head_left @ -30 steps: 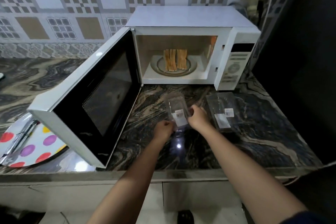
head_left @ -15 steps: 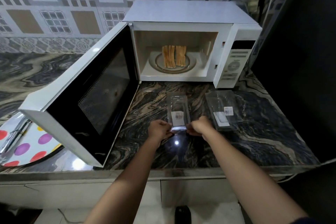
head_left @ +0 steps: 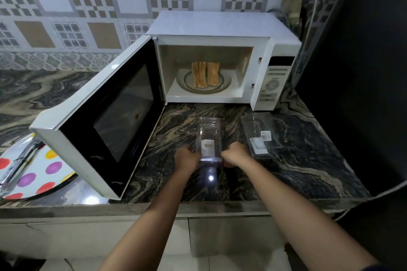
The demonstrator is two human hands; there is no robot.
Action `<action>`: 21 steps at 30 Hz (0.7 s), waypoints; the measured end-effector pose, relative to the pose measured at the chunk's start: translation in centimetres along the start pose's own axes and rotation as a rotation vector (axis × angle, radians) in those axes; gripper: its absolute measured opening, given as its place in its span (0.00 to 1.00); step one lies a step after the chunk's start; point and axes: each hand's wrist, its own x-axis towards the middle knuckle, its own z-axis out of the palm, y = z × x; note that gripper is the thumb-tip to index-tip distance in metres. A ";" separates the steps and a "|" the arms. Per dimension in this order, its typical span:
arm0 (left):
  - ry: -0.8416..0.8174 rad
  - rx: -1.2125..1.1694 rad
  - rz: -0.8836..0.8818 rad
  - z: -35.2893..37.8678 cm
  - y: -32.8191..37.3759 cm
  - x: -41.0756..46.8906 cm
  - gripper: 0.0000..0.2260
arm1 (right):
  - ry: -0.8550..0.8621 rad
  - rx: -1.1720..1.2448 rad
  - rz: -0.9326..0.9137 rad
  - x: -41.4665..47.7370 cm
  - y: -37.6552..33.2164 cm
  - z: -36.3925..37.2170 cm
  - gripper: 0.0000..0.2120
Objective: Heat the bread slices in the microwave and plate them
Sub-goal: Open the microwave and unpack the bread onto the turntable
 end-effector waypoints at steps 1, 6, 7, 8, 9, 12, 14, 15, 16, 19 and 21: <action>0.036 -0.019 0.018 0.0 0.6 -0.2 0.15 | -0.016 -0.008 -0.027 -0.1 0.0 -0.7 0.11; 0.109 -0.215 0.154 0.9 5.0 -1.4 0.10 | 0.183 0.152 -0.221 -0.5 0.5 -5.9 0.02; 0.099 -0.216 0.197 1.7 5.9 -1.8 0.09 | 0.249 0.179 -0.260 -0.8 0.9 -7.2 0.01; 0.087 -0.201 0.223 2.5 6.8 -2.4 0.09 | 0.308 0.195 -0.290 -0.8 1.5 -8.4 0.00; 0.066 -0.190 0.228 3.5 7.5 -2.7 0.09 | 0.355 0.200 -0.310 -0.8 2.3 -9.5 0.02; -0.009 -0.154 0.169 7.1 9.0 -3.3 0.13 | 0.437 0.223 -0.269 0.6 5.1 -12.1 0.07; -0.083 -0.105 0.100 9.1 9.4 -3.6 0.20 | 0.399 0.224 -0.158 1.5 7.0 -12.9 0.12; -0.130 -0.083 0.069 10.2 9.2 -3.5 0.22 | 0.357 0.209 -0.111 2.2 8.0 -13.0 0.14; -0.173 -0.058 0.039 11.1 8.9 -3.5 0.24 | 0.291 0.209 -0.063 2.8 9.0 -12.9 0.15; -0.255 -0.088 -0.081 13.0 8.0 -3.3 0.27 | 0.093 0.234 0.014 4.2 11.4 -11.6 0.22; -0.294 -0.255 -0.190 13.8 7.5 -3.2 0.25 | 0.022 0.198 0.008 4.8 12.3 -10.7 0.16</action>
